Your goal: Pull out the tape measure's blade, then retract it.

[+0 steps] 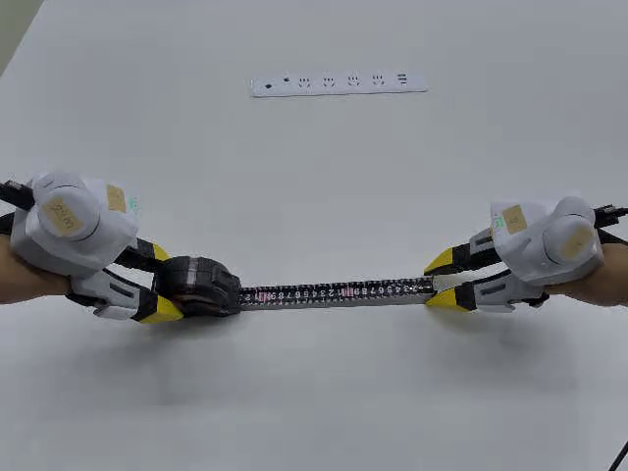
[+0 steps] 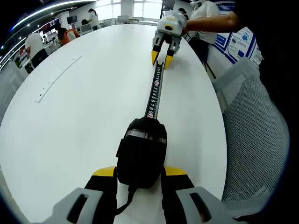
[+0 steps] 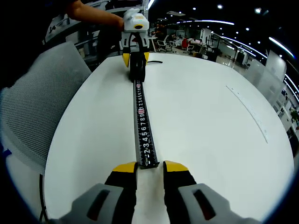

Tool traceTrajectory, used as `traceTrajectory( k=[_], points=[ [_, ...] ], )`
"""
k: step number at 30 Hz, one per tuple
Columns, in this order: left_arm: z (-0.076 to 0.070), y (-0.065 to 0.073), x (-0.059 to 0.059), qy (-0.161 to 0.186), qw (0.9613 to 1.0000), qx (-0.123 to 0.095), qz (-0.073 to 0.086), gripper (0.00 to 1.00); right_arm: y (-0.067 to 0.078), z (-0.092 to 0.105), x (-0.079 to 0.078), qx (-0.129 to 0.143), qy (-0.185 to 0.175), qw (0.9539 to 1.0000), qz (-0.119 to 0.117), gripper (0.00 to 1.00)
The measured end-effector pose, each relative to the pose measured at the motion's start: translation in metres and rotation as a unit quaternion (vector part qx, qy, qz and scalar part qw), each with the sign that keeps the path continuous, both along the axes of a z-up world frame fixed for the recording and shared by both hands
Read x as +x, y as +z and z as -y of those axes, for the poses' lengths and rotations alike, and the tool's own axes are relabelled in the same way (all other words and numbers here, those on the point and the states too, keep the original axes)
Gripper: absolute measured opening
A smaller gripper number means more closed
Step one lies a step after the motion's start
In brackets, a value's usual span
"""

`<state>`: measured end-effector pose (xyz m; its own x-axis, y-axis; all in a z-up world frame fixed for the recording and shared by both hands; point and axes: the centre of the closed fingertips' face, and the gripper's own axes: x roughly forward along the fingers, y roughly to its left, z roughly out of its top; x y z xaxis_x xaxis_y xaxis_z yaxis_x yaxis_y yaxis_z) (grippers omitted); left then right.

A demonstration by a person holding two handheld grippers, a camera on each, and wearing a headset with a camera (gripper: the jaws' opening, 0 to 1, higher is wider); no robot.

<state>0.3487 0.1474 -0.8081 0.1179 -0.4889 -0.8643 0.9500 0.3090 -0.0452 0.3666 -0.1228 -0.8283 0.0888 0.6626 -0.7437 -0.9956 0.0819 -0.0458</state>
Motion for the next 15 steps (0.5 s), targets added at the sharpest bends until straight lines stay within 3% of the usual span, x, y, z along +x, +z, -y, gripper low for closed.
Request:
traceTrajectory(
  k=[10,15],
  points=[
    [-0.004,0.003,-0.001,0.042,0.9984,-0.034,0.012,0.51,0.002,0.008,0.001,0.002,-0.015,0.9999,0.005,0.28],
    [-0.006,0.004,-0.005,0.067,0.9963,-0.052,0.014,0.54,0.003,0.011,-0.001,0.002,-0.023,0.9997,0.007,0.32]
  ],
)
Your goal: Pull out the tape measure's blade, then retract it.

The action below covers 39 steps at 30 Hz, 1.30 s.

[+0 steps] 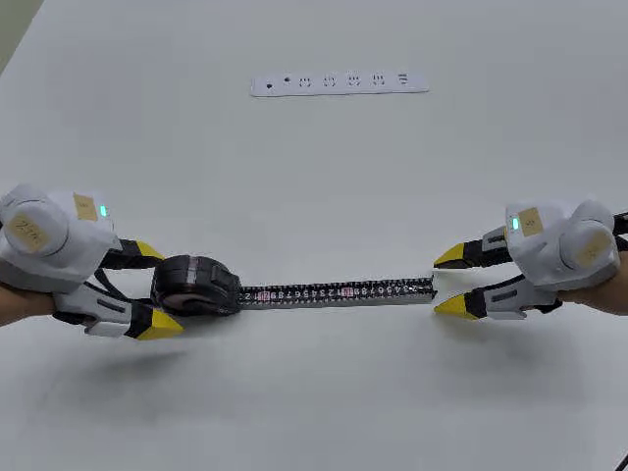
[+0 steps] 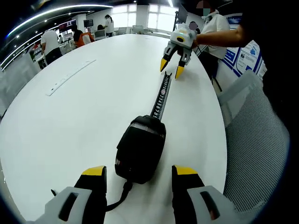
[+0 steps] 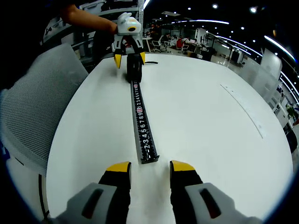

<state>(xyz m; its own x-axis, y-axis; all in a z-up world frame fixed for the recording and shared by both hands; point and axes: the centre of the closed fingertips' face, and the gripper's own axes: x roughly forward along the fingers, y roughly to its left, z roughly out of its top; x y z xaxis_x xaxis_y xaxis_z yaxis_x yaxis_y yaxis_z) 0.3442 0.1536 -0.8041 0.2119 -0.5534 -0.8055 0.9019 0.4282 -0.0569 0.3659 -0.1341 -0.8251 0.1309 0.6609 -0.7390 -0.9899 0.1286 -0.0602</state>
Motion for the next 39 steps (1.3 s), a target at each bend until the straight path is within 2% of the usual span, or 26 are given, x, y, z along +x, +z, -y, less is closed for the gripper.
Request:
traceTrajectory(
  k=[3,6,10,17,21,27,29,33,37,39],
  points=[
    [-0.001,0.002,-0.001,0.017,0.9997,-0.014,0.006,0.57,0.002,0.003,-0.002,0.002,-0.008,1.0000,-0.001,0.34],
    [-0.002,0.004,-0.004,0.034,0.9990,-0.028,0.007,0.58,0.003,0.005,-0.004,0.006,-0.018,0.9998,-0.002,0.36],
    [-0.004,0.009,-0.008,0.050,0.9977,-0.043,0.016,0.59,0.004,0.010,-0.006,0.009,-0.032,0.9995,-0.004,0.40],
    [-0.008,0.016,-0.016,0.096,0.9925,-0.070,0.030,0.60,0.011,0.014,-0.011,0.020,-0.055,0.9983,-0.003,0.43],
    [-0.010,0.020,-0.019,0.130,0.9869,-0.087,0.037,0.64,0.016,0.015,-0.013,0.027,-0.075,0.9968,-0.002,0.47],
    [-0.010,0.024,-0.026,0.161,0.9806,-0.097,0.057,0.67,0.023,0.013,-0.018,0.038,-0.102,0.9941,0.001,0.51],
    [-0.011,0.027,-0.028,0.177,0.9768,-0.102,0.064,0.68,0.026,0.012,-0.020,0.046,-0.116,0.9922,0.000,0.53],
    [-0.008,0.030,-0.035,0.201,0.9710,-0.113,0.063,0.68,0.031,0.010,-0.026,0.053,-0.137,0.9892,-0.003,0.57],
    [-0.003,0.031,-0.041,0.208,0.9692,-0.115,0.064,0.70,0.033,0.010,-0.030,0.055,-0.159,0.9858,-0.006,0.63],
    [-0.002,0.032,-0.041,0.218,0.9666,-0.117,0.066,0.71,0.035,0.010,-0.032,0.058,-0.169,0.9839,-0.003,0.65]
  ],
)
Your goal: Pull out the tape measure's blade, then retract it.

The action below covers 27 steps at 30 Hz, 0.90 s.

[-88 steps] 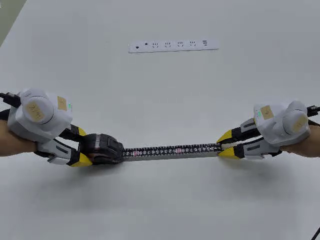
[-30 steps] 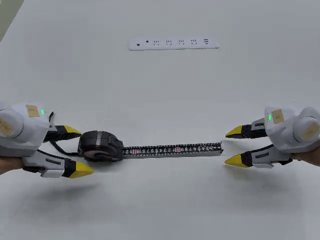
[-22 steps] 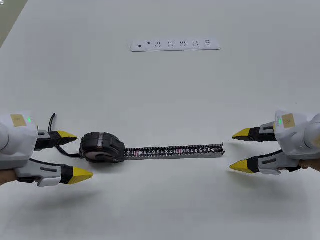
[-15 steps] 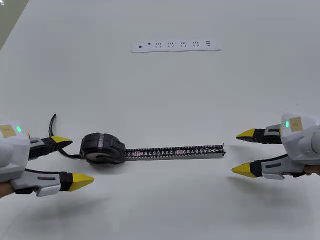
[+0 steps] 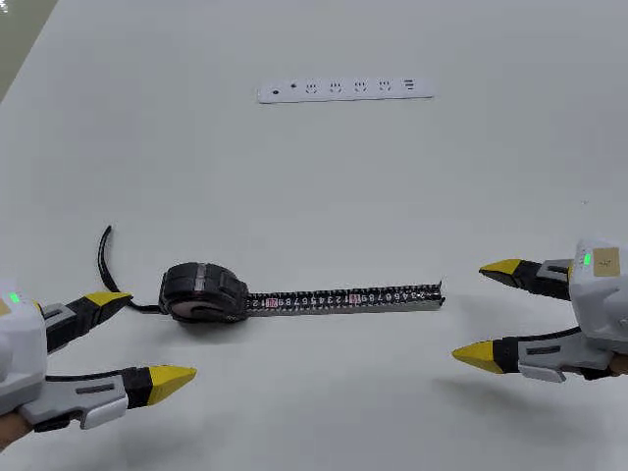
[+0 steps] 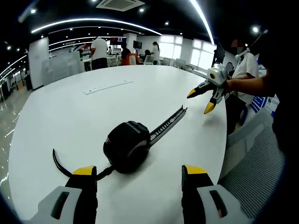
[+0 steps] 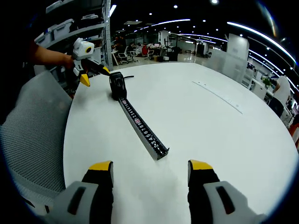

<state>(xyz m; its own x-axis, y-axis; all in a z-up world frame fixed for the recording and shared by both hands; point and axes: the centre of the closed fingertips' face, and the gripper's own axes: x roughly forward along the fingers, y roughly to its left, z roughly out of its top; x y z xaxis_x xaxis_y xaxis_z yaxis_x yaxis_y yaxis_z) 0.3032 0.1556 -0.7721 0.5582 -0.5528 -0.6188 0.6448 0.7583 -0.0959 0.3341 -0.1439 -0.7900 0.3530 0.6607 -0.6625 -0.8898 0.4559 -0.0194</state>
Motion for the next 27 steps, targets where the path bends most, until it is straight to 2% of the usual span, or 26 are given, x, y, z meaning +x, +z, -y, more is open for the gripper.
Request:
traceTrajectory(
  k=[6,8,9,14,18,20,22,27],
  points=[
    [0.004,0.005,-0.003,0.023,0.9996,-0.012,0.007,0.75,0.005,-0.003,-0.009,0.012,-0.026,0.9996,-0.004,0.73],
    [0.005,0.009,-0.003,0.037,0.9991,-0.016,0.012,0.77,0.005,-0.004,-0.013,0.015,-0.032,0.9994,-0.004,0.74],
    [0.005,0.012,-0.002,0.044,0.9987,-0.015,0.019,0.78,0.005,-0.004,-0.015,0.018,-0.040,0.9991,-0.004,0.75],
    [0.011,0.018,-0.007,0.058,0.9977,-0.012,0.033,0.81,0.010,-0.008,-0.022,0.035,-0.068,0.9971,-0.002,0.79],
    [0.016,0.017,-0.010,0.071,0.9967,-0.015,0.036,0.83,0.013,-0.012,-0.026,0.045,-0.080,0.9958,0.000,0.83],
    [0.022,0.020,-0.011,0.083,0.9955,-0.030,0.034,0.84,0.016,-0.015,-0.027,0.050,-0.090,0.9946,0.003,0.85],
    [0.027,0.021,-0.012,0.084,0.9951,-0.034,0.039,0.85,0.018,-0.018,-0.027,0.055,-0.100,0.9935,0.003,0.87],
    [0.036,0.019,-0.017,0.081,0.9956,-0.026,0.040,0.90,0.022,-0.025,-0.028,0.059,-0.110,0.9922,0.009,0.93]
  ],
)
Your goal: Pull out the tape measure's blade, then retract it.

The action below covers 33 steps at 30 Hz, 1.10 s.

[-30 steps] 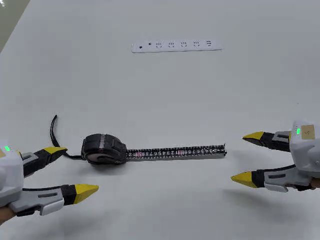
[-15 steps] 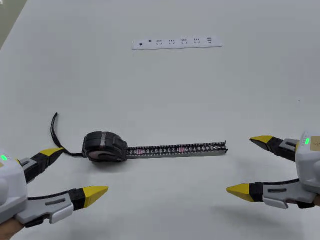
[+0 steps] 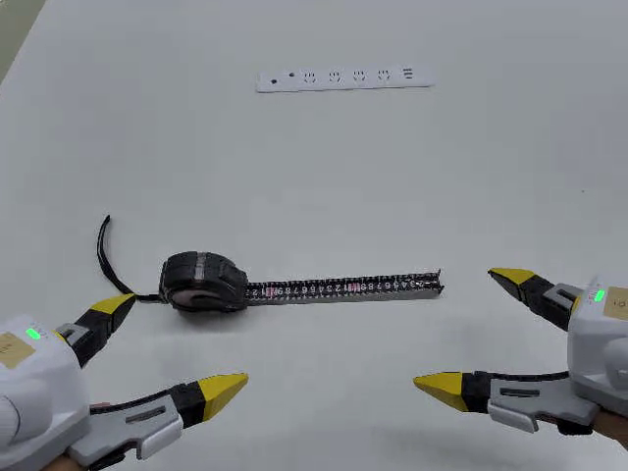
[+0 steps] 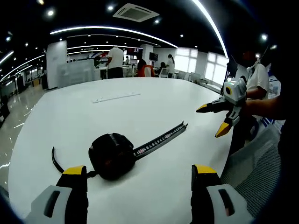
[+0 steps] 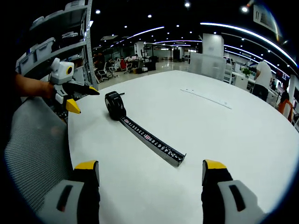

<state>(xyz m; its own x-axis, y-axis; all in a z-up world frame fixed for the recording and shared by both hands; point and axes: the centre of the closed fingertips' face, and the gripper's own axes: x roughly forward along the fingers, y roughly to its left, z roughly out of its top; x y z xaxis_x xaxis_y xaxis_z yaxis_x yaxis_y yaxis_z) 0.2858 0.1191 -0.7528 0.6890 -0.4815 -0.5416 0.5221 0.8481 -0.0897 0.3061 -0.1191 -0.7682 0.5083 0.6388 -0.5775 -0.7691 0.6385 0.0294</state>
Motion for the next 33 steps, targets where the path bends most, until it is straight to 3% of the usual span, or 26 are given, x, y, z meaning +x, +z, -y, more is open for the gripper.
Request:
traceTrajectory(
  k=[8,12,18,24,33],
  points=[
    [-0.005,0.000,-0.001,0.039,0.9992,-0.001,0.003,1.00,0.002,-0.001,-0.003,0.005,-0.031,0.9995,-0.002,0.99],
    [-0.003,0.000,-0.001,0.055,0.9985,-0.006,0.002,1.00,0.003,-0.004,-0.005,0.009,-0.044,0.9990,-0.004,1.00],
    [-0.001,0.000,-0.001,0.071,0.9975,-0.001,0.004,1.00,0.005,-0.010,-0.009,0.014,-0.042,0.9990,-0.006,1.00],
    [-0.004,0.007,0.001,0.095,0.9953,0.006,0.018,1.00,0.005,-0.013,-0.010,0.015,-0.041,0.9990,-0.007,1.00],
    [-0.001,0.005,-0.001,0.101,0.9948,0.013,0.012,1.00,0.005,-0.016,-0.013,0.017,-0.039,0.9990,-0.010,1.00]
  ],
)
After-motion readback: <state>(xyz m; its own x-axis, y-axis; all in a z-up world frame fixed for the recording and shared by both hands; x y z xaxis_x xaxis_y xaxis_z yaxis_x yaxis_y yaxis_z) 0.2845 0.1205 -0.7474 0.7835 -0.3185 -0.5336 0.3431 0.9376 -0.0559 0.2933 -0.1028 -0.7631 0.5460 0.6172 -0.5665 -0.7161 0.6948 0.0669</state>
